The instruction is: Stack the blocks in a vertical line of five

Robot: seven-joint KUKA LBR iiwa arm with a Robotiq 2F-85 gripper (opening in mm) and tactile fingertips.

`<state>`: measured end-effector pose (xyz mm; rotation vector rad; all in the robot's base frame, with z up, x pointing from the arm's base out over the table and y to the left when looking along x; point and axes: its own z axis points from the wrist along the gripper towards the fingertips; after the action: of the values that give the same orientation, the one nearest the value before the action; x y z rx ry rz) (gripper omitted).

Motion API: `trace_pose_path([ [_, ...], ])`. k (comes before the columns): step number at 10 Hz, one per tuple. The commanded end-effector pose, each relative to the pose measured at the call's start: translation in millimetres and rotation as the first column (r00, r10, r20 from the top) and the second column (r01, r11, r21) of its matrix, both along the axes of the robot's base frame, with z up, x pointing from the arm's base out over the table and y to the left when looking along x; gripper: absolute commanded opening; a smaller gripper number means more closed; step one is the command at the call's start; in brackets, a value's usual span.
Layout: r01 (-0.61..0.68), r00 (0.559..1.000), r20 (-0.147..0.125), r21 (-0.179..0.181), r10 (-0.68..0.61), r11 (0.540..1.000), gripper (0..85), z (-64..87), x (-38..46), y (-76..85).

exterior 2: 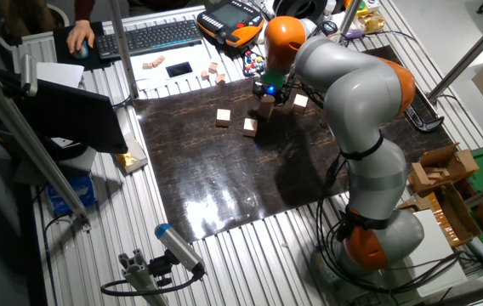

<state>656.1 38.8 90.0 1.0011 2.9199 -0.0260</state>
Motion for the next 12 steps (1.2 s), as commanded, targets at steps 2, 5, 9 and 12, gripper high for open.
trace_pose_path([
  [2,-0.007,1.0,0.0,0.001,0.007,1.0,62.7,0.0,0.1,0.0],
  [5,-0.018,1.0,0.0,0.004,0.018,1.0,62.7,-0.1,0.0,0.4],
  [9,-0.019,1.0,0.003,-0.001,0.019,1.0,64.3,-0.5,-0.3,1.4],
  [12,0.002,1.0,0.009,0.0,-0.002,1.0,73.7,1.8,-0.4,0.0],
])
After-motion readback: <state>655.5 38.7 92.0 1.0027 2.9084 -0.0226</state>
